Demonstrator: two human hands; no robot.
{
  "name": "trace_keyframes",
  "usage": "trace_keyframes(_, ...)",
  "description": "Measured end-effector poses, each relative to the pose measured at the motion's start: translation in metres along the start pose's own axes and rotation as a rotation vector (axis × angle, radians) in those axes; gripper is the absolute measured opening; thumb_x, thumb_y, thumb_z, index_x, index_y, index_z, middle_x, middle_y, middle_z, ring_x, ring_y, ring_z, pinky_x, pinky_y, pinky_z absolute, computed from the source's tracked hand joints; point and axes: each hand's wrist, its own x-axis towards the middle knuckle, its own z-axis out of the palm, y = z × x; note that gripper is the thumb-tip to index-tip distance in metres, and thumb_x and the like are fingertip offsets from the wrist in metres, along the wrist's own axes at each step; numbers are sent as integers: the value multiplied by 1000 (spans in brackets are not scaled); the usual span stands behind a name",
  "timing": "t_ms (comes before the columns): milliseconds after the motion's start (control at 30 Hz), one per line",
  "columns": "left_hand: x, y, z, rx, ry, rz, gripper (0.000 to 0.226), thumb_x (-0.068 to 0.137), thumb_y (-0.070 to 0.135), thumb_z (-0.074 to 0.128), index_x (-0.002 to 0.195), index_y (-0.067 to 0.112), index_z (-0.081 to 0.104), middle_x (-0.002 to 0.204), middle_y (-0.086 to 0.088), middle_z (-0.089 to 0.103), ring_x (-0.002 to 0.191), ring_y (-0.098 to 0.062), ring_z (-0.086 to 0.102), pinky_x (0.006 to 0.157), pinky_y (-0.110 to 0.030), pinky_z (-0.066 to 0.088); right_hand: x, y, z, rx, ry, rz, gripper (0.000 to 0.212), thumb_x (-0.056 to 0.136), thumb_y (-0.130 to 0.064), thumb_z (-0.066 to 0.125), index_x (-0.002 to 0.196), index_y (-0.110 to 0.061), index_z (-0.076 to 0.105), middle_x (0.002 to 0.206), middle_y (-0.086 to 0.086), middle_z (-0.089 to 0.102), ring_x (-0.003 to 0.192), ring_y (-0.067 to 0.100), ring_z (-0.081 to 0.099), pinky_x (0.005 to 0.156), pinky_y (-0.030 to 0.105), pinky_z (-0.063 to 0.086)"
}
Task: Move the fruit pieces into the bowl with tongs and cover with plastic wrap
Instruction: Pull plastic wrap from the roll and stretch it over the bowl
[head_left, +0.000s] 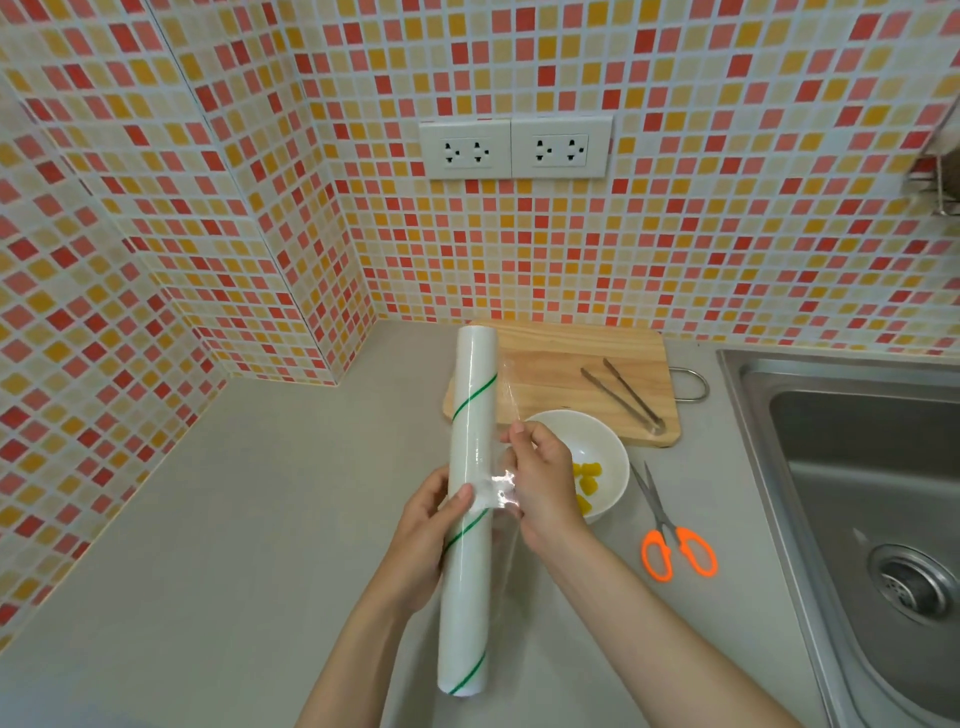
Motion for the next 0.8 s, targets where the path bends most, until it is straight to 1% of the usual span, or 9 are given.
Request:
trace_keyframes(100,0,3,2,-62,-2,-33,37,77,26,66,113,18,60,95,-6,72,73,-21,70,62,-30,57,1,4,1,-113,141,-157,27,95,-18,44,69,-18,52,50,-1,41,40,6,38,45,22,36)
trace_keyframes(233,0,6,5,-112,26,-40,40,72,23,71,111,20,58,89,-7,73,63,-19,67,55,-31,56,0,1,1,-130,206,-279,26,94,-23,46,70,-21,54,47,-4,40,43,11,35,49,26,33)
trace_keyframes(333,3,7,9,-76,82,-5,44,68,20,74,109,20,57,85,0,73,65,-14,68,58,-31,57,-3,-7,2,-140,214,-397,24,94,-27,46,73,-22,56,37,-10,35,38,7,28,43,21,27)
trace_keyframes(433,9,12,9,-20,95,26,44,65,17,75,106,17,60,78,7,70,70,-9,67,73,-35,60,-4,-17,-1,-189,229,-496,23,94,-28,46,74,-25,58,38,-12,39,42,7,30,44,23,27)
trace_keyframes(500,11,17,8,-4,31,5,42,66,17,76,105,15,63,87,1,74,79,-15,71,74,-38,60,-2,-23,-5,-203,218,-497,24,94,-29,46,73,-27,58,39,-12,38,43,11,31,48,26,28)
trace_keyframes(567,13,22,10,19,-18,-4,44,68,20,76,109,13,62,94,-5,76,86,-20,73,70,-34,59,3,-28,-11,-220,224,-486,24,94,-25,48,72,-27,59,39,-12,38,45,16,32,51,29,29)
trace_keyframes(633,16,26,15,53,-31,13,45,70,26,77,110,14,60,96,-2,76,82,-17,71,66,-29,58,9,-32,-18,-234,248,-473,24,93,-23,48,72,-27,60,39,-13,43,45,17,34,52,29,31)
trace_keyframes(733,20,30,29,29,-37,2,46,70,41,69,107,19,56,79,5,76,63,-9,67,56,-24,55,16,-36,-30,-237,284,-447,24,93,-23,48,72,-26,60,38,-10,38,41,12,31,48,26,28)
trace_keyframes(800,23,31,36,-11,-64,-18,52,70,47,62,116,26,51,67,5,71,58,-10,65,52,-25,54,22,-38,-40,-257,314,-437,24,93,-20,48,73,-25,60,38,-11,39,38,7,30,47,25,28)
